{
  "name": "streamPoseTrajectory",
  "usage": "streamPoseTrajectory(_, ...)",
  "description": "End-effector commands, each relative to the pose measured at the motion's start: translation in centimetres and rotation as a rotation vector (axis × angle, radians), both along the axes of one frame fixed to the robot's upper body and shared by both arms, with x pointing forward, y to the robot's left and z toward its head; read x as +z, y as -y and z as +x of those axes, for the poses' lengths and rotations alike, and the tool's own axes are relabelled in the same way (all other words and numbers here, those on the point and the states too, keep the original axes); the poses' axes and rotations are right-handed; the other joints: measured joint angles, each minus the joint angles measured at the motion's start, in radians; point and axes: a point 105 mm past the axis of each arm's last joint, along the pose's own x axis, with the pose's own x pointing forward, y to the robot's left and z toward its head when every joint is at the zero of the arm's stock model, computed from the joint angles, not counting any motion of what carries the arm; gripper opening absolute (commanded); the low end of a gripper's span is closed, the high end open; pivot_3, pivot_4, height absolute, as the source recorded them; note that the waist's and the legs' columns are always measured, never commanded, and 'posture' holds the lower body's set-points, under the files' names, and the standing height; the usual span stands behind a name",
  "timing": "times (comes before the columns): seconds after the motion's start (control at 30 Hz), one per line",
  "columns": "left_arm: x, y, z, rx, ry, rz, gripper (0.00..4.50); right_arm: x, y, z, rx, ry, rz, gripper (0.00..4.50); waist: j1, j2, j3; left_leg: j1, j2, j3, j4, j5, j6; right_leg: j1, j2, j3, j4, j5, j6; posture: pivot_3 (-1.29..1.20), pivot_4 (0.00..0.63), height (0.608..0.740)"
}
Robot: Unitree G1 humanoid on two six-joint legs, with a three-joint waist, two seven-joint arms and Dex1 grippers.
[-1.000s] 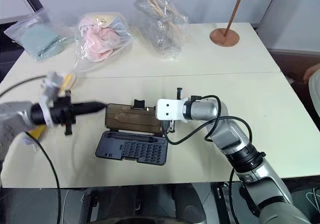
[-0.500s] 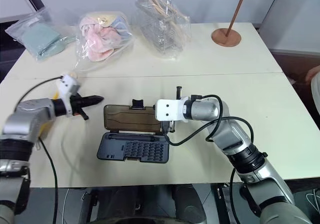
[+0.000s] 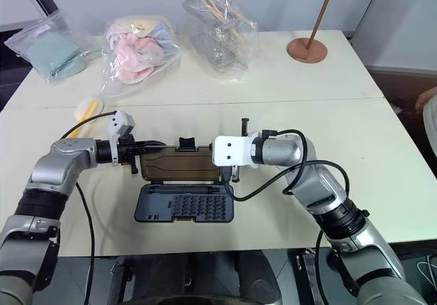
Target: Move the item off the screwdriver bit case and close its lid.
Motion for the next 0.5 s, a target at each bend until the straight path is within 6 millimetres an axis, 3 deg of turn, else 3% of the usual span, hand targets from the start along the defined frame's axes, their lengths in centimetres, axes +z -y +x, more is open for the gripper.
streamPoseTrajectory(0.03,1.6,0.9,0.0,-0.051,0.048,-0.013,0.00,3.6,0.4,-0.6,-0.003,0.031,0.088,0.31,0.000,0.000,0.000,0.000,0.000,0.000,0.000,0.000,0.000,0.000,0.000,0.000,0.000,0.000,0.000,0.00,0.150,0.737)
streamPoseTrajectory(0.1,1.6,1.0,-0.1,-0.055,0.050,-0.014,0.00,3.6,0.4,-1.0,-0.003,-0.001,0.100,0.95,0.001,0.000,0.000,0.000,0.000,0.000,0.000,0.000,0.000,0.000,0.000,0.000,0.000,0.000,0.000,0.00,0.150,0.737)
streamPoseTrajectory(0.33,1.5,1.4,-0.4,-0.078,0.044,-0.015,0.00,3.0,0.2,-0.9,-0.016,0.012,0.079,4.48,-0.001,0.000,0.000,0.000,0.000,0.000,0.000,0.000,0.000,0.000,0.000,0.000,0.000,0.000,0.000,0.00,0.150,0.737)
streamPoseTrajectory(0.5,1.8,1.8,-1.2,-0.117,0.035,-0.031,0.00,4.2,1.6,-0.9,-0.048,-0.014,0.124,4.48,0.000,0.000,0.000,0.000,0.000,0.000,0.000,0.000,0.000,0.000,0.000,0.000,0.000,0.000,0.000,0.00,0.150,0.737)
